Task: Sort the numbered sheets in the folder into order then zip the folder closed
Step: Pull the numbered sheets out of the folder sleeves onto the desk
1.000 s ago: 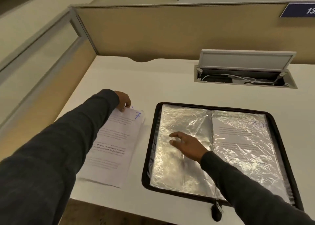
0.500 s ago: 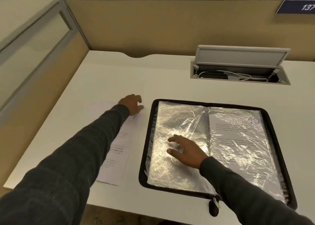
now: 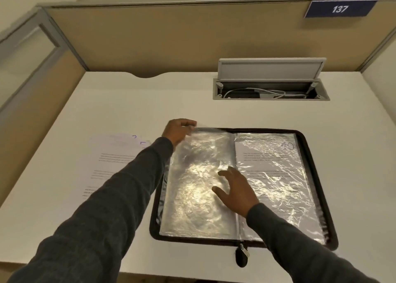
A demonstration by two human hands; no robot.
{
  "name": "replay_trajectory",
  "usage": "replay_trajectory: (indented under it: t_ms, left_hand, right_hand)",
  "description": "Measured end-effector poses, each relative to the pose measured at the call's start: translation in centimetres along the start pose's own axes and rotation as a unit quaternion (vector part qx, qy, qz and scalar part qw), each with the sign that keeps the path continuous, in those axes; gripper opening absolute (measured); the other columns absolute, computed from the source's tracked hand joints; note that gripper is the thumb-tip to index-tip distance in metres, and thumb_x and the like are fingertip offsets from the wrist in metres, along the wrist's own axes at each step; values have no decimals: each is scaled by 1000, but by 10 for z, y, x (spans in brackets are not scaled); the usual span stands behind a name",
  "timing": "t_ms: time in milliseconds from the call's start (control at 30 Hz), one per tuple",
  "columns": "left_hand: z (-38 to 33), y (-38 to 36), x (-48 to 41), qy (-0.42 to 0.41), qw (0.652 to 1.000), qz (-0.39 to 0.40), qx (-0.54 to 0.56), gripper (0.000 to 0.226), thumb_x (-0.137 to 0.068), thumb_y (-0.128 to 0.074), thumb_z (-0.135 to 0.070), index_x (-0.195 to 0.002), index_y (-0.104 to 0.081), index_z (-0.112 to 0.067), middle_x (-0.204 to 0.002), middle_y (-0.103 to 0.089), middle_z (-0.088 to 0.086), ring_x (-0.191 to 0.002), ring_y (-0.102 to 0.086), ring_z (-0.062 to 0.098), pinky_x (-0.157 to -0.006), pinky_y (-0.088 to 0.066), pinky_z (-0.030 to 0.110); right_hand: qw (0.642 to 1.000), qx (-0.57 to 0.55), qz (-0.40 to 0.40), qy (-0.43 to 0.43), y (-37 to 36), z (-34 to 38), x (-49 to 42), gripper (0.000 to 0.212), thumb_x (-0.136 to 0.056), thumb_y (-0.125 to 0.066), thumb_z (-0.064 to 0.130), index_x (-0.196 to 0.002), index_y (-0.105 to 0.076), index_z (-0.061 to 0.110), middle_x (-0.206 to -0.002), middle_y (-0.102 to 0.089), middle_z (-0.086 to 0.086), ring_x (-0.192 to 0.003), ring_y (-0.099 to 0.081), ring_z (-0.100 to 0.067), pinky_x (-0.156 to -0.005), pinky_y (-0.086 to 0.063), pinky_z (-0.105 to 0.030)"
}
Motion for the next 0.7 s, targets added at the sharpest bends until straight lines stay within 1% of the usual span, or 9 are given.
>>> replay_trajectory:
  t_ms: [67, 133, 200, 267, 300, 400, 533, 600, 700]
  left_hand:
    - [8, 8, -6, 1, 998, -42, -50, 27, -92, -62, -9, -118, -69, -6, -123, -66, 10, -110, -61, 22, -93, -47, 28]
    - [20, 10, -11, 30, 987, -39, -154, 43, -89, -69, -25, -129, -62, -9, -136, -57, 7, -127, -52, 27, -108, -40, 34]
    - [30, 6, -11, 58, 955, -32, -289, 65, -86, -71, -41, -141, -48, -14, -148, -44, 9, -134, -43, 31, -111, -35, 41]
    - [31, -4, -8, 51, 906, -49, -418, 73, -85, -67, -50, -145, -40, -20, -152, -34, 12, -136, -37, 35, -111, -33, 46]
    - [29, -11, -6, 38, 890, -61, -450, 73, -86, -65, -52, -147, -37, -21, -154, -30, 12, -138, -35, 35, -112, -32, 47]
    - [16, -39, 2, -23, 873, -90, -479, 72, -88, -62, -50, -149, -35, -21, -156, -26, 12, -140, -31, 35, -113, -29, 47]
    - [-4, -87, 13, -101, 843, -105, -518, 67, -89, -61, -46, -146, -38, -20, -153, -30, 13, -139, -29, 32, -111, -25, 47]
    - [-12, -113, 15, -132, 831, -87, -533, 65, -88, -60, -46, -145, -40, -20, -152, -32, 12, -138, -30, 32, -110, -26, 48]
    - [-19, -153, 17, -173, 824, -30, -538, 58, -87, -60, -46, -138, -47, -22, -144, -44, 9, -132, -40, 29, -106, -35, 45]
  right_hand:
    - [999, -8, -35, -26, 19, -19, 5, 65, -88, -59, 61, -142, -50, 26, -156, -40, -8, -145, -36, -28, -117, -33, -41]
    - [995, 13, -72, -70, 42, -44, 11, 61, -93, -62, 51, -145, -48, 23, -158, -37, -10, -144, -36, -30, -117, -34, -44]
    - [985, 38, -101, -133, 67, -75, 18, 63, -94, -62, 48, -147, -44, 21, -159, -33, -13, -143, -35, -33, -115, -35, -47]
    - [972, 48, -121, -194, 88, -107, 24, 66, -94, -62, 48, -149, -40, 19, -159, -31, -16, -143, -34, -36, -115, -35, -48]
    - [966, 46, -127, -220, 96, -122, 26, 68, -94, -62, 47, -150, -38, 17, -158, -31, -17, -143, -34, -37, -115, -35, -48]
    - [952, 20, -151, -267, 116, -153, 32, 69, -92, -65, 43, -149, -39, 13, -151, -38, -19, -135, -40, -38, -108, -40, -48]
    - [947, -29, -161, -277, 132, -165, 27, 58, -95, -64, 34, -145, -44, 11, -137, -46, -18, -127, -46, -38, -101, -43, -45]
    - [946, -50, -157, -278, 137, -168, 24, 54, -96, -63, 33, -142, -47, 11, -136, -48, -18, -126, -50, -38, -101, -44, -44]
    - [947, -80, -153, -272, 138, -172, 20, 50, -96, -64, 32, -140, -49, 13, -134, -51, -16, -123, -54, -37, -100, -45, -41]
Point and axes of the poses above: each hand's wrist, its own x-axis away from the middle knuckle, its own y-axis out of the back of the hand, z = x × y, the point moved 5 cm from there along -x, towards the middle knuckle
